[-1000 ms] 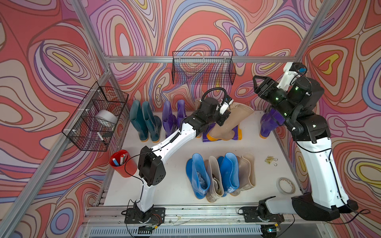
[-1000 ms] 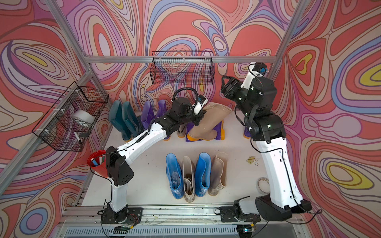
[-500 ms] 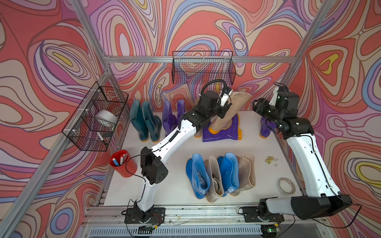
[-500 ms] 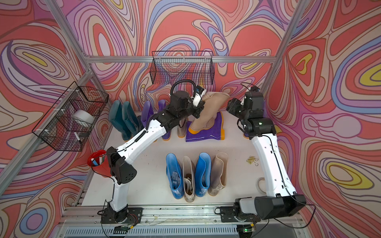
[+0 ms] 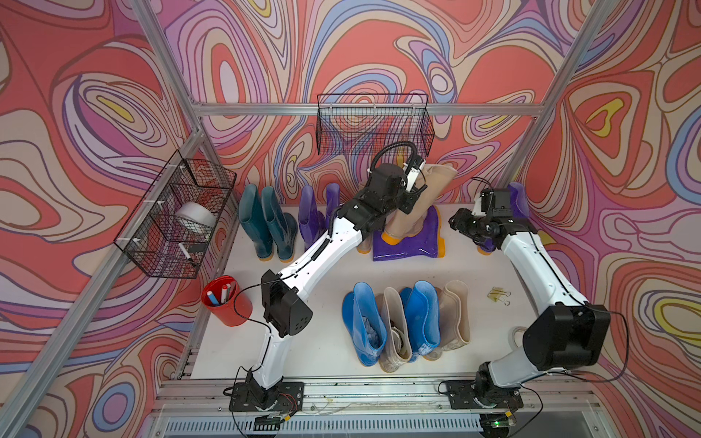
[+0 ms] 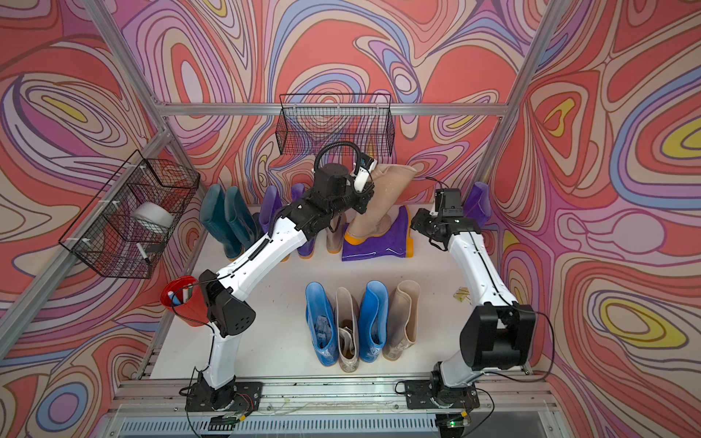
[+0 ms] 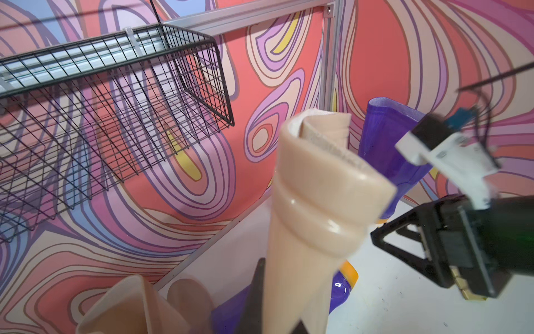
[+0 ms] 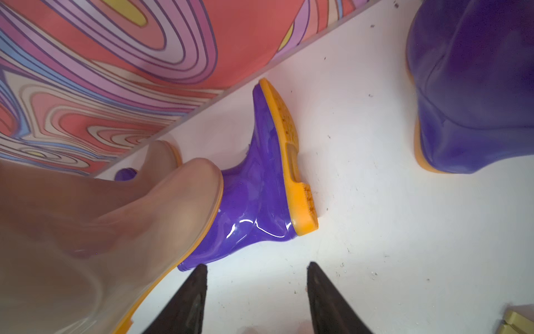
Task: Match and arrange rain boots in pairs
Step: Pick up the rain boot at the center of the board.
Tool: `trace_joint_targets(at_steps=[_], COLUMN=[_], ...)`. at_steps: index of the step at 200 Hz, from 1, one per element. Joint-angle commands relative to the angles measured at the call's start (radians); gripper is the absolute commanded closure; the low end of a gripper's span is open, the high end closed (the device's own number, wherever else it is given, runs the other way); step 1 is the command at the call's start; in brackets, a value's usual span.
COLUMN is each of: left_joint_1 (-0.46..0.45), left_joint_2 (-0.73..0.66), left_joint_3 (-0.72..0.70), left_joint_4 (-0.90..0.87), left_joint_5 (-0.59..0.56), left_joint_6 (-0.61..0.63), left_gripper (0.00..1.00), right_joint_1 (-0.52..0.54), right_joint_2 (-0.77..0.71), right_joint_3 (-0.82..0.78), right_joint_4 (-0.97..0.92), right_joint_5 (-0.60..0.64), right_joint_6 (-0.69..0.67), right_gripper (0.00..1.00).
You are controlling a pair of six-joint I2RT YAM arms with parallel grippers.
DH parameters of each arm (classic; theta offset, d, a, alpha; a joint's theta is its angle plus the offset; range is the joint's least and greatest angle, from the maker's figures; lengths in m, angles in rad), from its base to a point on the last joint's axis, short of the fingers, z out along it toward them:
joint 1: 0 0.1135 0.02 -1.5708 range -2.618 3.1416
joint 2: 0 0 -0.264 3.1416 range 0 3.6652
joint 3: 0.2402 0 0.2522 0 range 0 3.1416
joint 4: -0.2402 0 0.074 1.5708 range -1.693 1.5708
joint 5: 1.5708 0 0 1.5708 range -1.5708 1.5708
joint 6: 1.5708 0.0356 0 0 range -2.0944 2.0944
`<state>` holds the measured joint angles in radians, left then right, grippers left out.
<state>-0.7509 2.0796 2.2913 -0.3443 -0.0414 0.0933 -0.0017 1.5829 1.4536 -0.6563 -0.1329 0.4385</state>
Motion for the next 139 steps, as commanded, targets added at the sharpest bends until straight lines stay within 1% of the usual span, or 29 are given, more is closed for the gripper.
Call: trace_joint_targets(at_steps=[1,23,61,64,89,111,139], left_joint_1=[0.005,0.005,0.005,0.005,0.005,0.005,0.005], left_joint_2=[-0.026,-0.037,-0.061,-0.062,-0.078,-0.086,-0.092], left_joint_3=[0.068,0.068,0.068,0.068,0.067,0.063,0.056], left_joint_4=[0.105,0.110,0.114,0.114,0.116,0.118,0.120], left_joint_5=[-0.030,-0.052,-0.069,-0.070,-0.075,-0.068,-0.060], left_joint_6=[0.002,0.006,0.015,0.015,0.018,0.015,0.008], left_gripper=[1.00,1.00,1.00,1.00,1.00,1.00,1.00], right_joint_1=[-0.008,-0.016,-0.024,-0.023,-0.023,-0.019,-0.001], right_joint_2=[0.062,0.117,0.183,0.211,0.278,0.341,0.394], right_joint_3=[0.013,0.022,0.017,0.017,0.029,0.040,0.053], right_joint_4=[0.026,0.042,0.083,0.084,0.100,0.112,0.124], right_joint_5=[-0.054,-0.083,-0.140,-0.147,-0.197,-0.246,-0.255], right_joint_6=[-0.058,-0.071,-0.069,-0.070,-0.079,-0.085,-0.093], right_gripper=[0.47,0.52,0.65,0.66,0.73,0.76,0.76])
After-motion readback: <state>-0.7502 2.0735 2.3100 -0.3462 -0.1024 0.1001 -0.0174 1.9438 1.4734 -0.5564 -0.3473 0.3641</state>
